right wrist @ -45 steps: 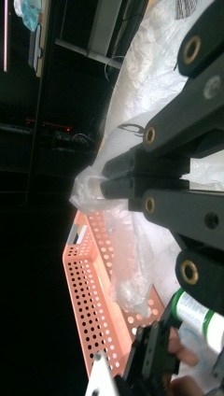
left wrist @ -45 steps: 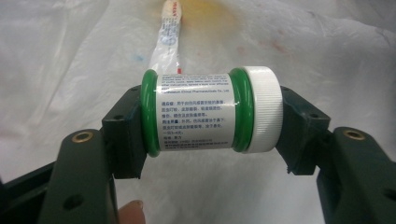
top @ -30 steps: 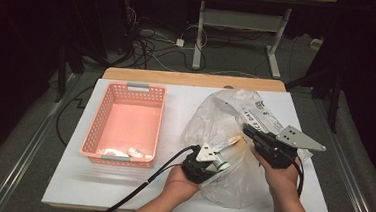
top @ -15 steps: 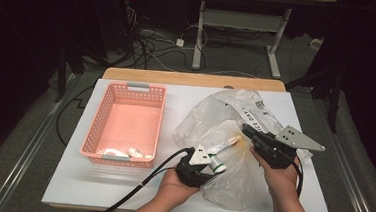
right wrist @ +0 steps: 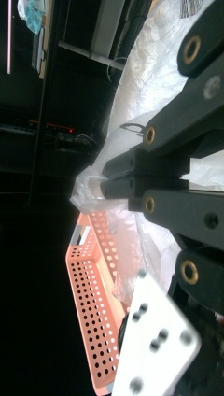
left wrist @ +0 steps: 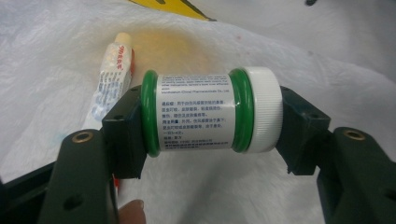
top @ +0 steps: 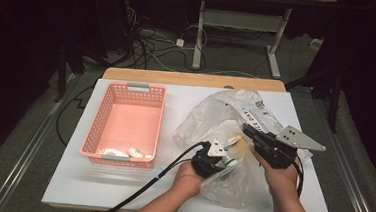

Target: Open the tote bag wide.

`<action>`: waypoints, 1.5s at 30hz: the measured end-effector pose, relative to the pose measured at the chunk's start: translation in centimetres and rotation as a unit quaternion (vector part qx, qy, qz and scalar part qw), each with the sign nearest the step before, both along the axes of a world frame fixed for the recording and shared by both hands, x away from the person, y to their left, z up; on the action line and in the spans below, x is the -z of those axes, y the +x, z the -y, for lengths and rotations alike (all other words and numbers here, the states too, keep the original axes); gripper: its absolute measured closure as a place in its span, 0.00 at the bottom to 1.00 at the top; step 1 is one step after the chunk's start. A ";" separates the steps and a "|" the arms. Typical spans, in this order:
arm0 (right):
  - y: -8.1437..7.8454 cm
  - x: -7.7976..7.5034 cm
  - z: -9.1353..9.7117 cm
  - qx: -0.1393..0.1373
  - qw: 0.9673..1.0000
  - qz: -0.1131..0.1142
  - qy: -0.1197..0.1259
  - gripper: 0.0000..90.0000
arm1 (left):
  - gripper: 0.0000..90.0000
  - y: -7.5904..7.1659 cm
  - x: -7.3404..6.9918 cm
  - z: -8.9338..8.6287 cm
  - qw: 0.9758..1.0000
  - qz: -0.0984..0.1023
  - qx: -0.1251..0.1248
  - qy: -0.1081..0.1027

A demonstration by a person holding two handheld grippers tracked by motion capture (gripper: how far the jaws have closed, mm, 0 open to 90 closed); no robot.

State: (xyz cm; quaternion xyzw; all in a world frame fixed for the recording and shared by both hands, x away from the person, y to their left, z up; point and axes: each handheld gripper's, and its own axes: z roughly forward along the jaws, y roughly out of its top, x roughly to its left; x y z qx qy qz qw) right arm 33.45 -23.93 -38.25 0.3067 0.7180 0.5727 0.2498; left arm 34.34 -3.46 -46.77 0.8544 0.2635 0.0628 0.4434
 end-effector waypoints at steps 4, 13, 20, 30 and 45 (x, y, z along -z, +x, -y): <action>0.0 0.0 0.0 0.000 1.000 0.000 0.000 1.00 | 0.39 1.0 0.5 1.1 1.000 -0.003 0.006 -0.006; 0.1 0.2 0.2 0.002 1.000 -0.004 -0.001 1.00 | 0.37 2.0 1.0 2.6 1.000 0.001 -0.001 -0.021; 0.1 0.2 0.2 0.002 1.000 -0.003 -0.001 1.00 | 0.29 2.1 0.6 2.1 1.000 -0.010 0.000 -0.018; 0.1 0.3 0.1 0.001 1.000 -0.006 -0.004 1.00 | 0.29 0.7 0.7 -0.3 1.000 -0.005 -0.004 -0.007; 0.1 0.4 0.0 0.000 1.000 -0.006 -0.008 1.00 | 0.37 -1.8 0.9 -3.9 1.000 -0.002 -0.003 -0.002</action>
